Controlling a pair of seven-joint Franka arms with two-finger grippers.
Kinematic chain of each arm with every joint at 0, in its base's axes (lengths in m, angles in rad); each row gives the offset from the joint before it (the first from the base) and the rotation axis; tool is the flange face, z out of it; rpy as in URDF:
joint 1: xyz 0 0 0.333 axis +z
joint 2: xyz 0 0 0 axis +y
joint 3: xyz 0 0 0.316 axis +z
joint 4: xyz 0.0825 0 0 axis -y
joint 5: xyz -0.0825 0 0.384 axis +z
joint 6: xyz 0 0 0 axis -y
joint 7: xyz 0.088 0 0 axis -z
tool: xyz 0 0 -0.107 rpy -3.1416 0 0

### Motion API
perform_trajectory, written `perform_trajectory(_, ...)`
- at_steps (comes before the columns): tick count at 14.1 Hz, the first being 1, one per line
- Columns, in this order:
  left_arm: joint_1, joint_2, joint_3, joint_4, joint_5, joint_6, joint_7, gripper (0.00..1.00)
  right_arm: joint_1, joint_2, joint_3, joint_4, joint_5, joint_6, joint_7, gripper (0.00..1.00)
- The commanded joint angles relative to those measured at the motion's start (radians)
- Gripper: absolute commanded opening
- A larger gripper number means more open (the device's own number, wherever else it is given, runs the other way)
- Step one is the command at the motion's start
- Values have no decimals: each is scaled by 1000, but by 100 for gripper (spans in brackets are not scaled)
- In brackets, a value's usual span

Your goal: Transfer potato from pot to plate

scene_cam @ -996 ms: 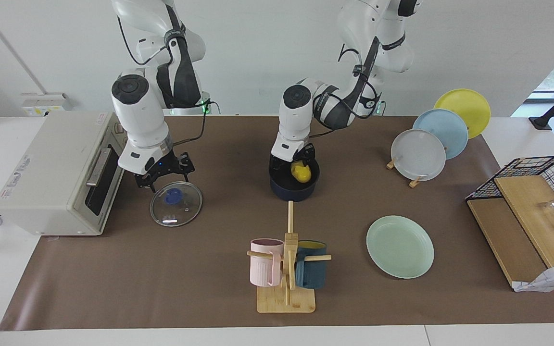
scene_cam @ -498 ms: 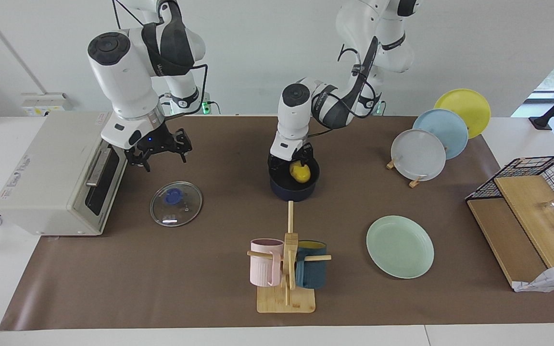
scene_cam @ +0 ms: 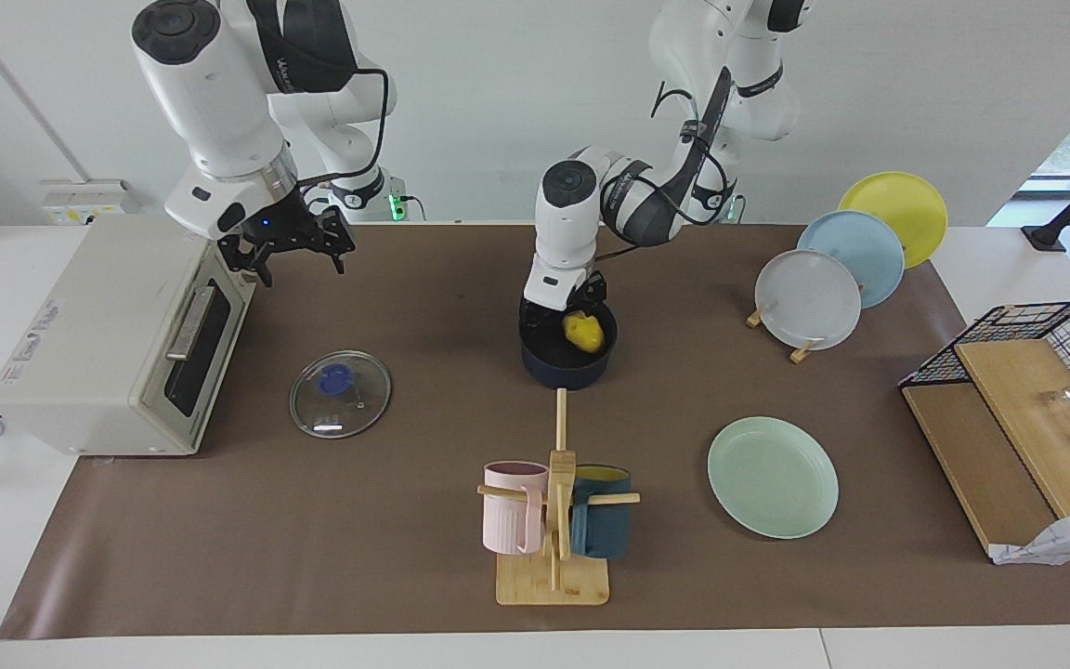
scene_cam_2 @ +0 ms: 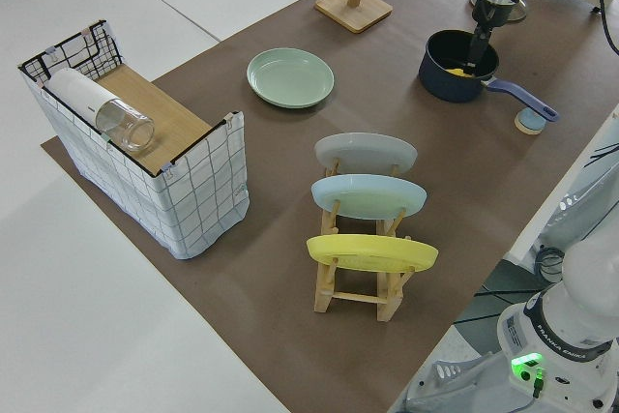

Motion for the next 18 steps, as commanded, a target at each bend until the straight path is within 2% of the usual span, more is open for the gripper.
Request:
perform_trajectory(1, -19, -3, 15, 1, 26, -23, -19, 100, -49, -57, 17, -28, 0, -36, 26, 100)
perform_trajectory(6, -45, 6, 15, -47, 26, 27, -42, 100, -70, -55, 14, -28, -11, -55, 25, 100)
perform_trajectory(12, -43, 13, 16, -51, 26, 61, -45, 100, -75, -43, 6, -7, -28, -55, 25, 100)
perform_trajectory(18, 16, 17, 19, -48, 56, 64, -33, 100, -124, -48, 9, -11, -13, -46, 25, 100)
